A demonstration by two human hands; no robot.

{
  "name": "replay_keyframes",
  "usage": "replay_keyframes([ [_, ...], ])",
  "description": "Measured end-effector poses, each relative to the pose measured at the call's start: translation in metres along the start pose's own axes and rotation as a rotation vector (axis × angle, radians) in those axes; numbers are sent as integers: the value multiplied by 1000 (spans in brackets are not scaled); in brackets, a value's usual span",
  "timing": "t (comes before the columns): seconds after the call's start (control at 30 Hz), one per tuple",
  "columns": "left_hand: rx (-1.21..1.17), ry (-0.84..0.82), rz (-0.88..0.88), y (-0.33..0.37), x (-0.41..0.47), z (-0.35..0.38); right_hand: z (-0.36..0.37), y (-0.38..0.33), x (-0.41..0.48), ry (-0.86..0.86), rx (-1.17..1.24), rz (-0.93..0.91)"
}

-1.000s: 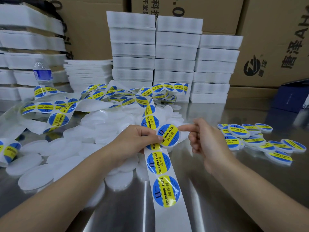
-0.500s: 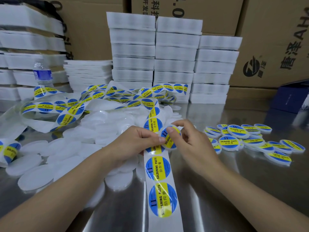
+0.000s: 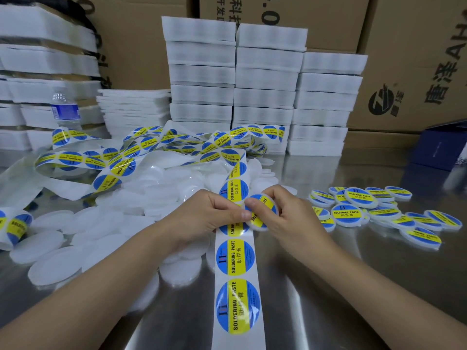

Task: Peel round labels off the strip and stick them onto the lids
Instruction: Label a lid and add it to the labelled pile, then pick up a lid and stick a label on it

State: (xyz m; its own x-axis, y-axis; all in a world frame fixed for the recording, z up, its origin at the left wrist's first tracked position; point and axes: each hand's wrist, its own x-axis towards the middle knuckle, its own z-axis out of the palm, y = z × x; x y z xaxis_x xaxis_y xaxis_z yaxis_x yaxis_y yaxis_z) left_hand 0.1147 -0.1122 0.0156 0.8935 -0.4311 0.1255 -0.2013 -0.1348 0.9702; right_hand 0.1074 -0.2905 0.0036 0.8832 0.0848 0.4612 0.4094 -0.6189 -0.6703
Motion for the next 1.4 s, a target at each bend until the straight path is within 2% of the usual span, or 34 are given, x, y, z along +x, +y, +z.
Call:
replay_keyframes([
  [0.37, -45, -21, -13, 2, 0, 2, -4, -2, 1, 43, -17, -31],
  [0.5, -48, 40, -14, -2, 3, 1, -8, -1, -1, 38, 7, -58],
  [0.63, -86, 71, 1, -4, 4, -1, -9, 1, -2, -63, -143, -128],
  [0.8, -67, 76, 1, -4, 4, -1, -10, 6, 0, -60, -244, -211],
  [0.93, -22, 71, -6, -2, 4, 0, -9, 8, 5, 61, -51, -94],
  [1.0, -1, 21, -15, -2, 2, 0, -11, 14, 10, 165, -77, -19],
  [1.1, 34, -47, -8, -4, 1, -1, -17, 27, 19, 213, -365, 143],
  [1.2, 14, -65, 11, -4, 1, -2, -23, 44, 24, 116, -692, 291],
  [1.33, 27, -112, 59, -5, 1, -2, -30, 57, 27, 34, -849, 437],
  [1.4, 46, -120, 61, -6, 2, -3, -31, 56, 26, 6, -911, 438],
])
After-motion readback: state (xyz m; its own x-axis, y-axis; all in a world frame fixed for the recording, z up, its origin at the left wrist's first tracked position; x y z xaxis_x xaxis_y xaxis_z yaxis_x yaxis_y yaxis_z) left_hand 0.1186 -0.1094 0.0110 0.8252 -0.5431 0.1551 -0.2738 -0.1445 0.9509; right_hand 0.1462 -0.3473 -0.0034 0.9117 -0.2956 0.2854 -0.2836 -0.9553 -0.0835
